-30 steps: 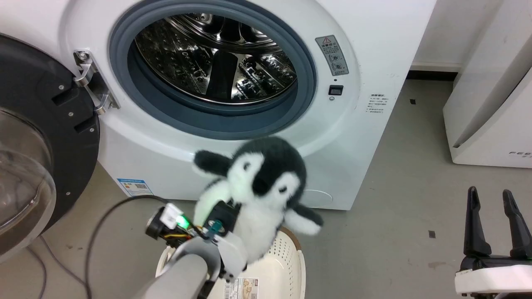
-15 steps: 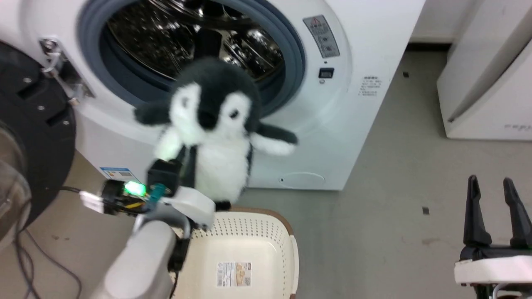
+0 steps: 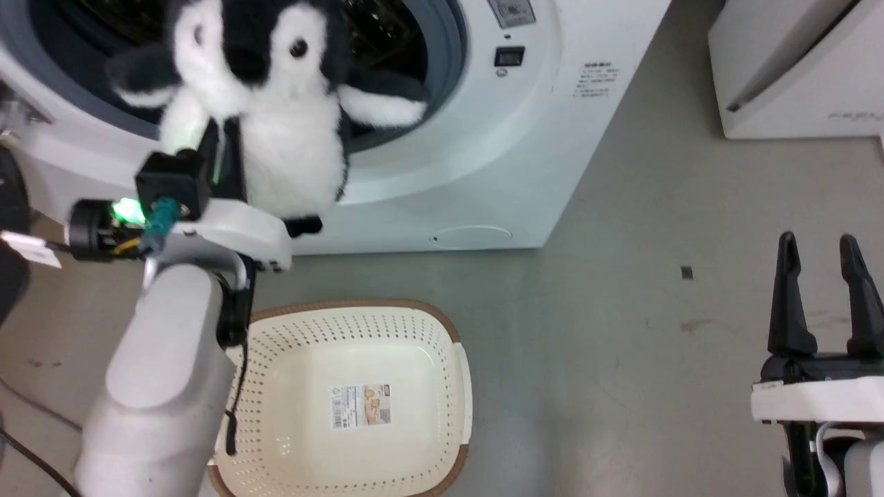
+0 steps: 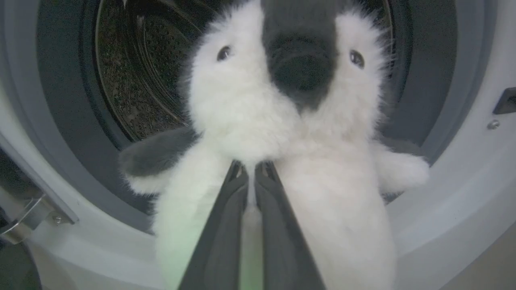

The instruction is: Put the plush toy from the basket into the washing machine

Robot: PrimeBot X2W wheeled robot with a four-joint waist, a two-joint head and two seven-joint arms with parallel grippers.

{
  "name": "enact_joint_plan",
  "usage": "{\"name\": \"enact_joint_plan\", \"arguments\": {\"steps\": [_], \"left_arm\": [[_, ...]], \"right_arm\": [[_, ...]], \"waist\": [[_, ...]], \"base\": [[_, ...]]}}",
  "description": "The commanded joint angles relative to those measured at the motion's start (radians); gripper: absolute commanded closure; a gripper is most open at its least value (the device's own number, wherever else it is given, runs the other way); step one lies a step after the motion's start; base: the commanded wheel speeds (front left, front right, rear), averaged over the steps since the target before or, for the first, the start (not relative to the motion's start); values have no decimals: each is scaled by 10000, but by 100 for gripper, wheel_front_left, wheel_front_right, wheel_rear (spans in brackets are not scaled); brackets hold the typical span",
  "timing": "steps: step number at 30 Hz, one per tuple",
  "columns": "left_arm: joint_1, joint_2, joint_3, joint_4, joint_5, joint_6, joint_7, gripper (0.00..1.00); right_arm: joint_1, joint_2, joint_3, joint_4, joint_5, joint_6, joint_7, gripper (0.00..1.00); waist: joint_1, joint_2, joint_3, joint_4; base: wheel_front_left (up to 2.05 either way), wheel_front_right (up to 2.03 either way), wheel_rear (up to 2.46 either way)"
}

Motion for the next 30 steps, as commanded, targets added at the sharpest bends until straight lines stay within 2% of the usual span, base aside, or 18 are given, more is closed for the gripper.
{"name": "enact_joint_plan", "arguments": {"steps": [1, 17, 30], "left_arm": [[-317, 62, 145, 45, 90, -49, -68, 100], [-2670, 540, 1355, 815, 674, -446, -68, 100], [-4655, 1177, 2190, 1228, 751, -423, -68, 100]], "right_arm": [[-185, -10, 43, -35, -6, -7, -46, 0], [-1086, -10, 225, -136, 322, -7, -46, 0], [-1765, -10, 367, -174, 589, -7, -46, 0]], "waist": [[-1, 0, 375, -275], [-1, 0, 2069, -1129], [-1, 0, 3319, -1735]], "base": [[0, 0, 0], [0, 0, 0], [0, 0, 0]]}}
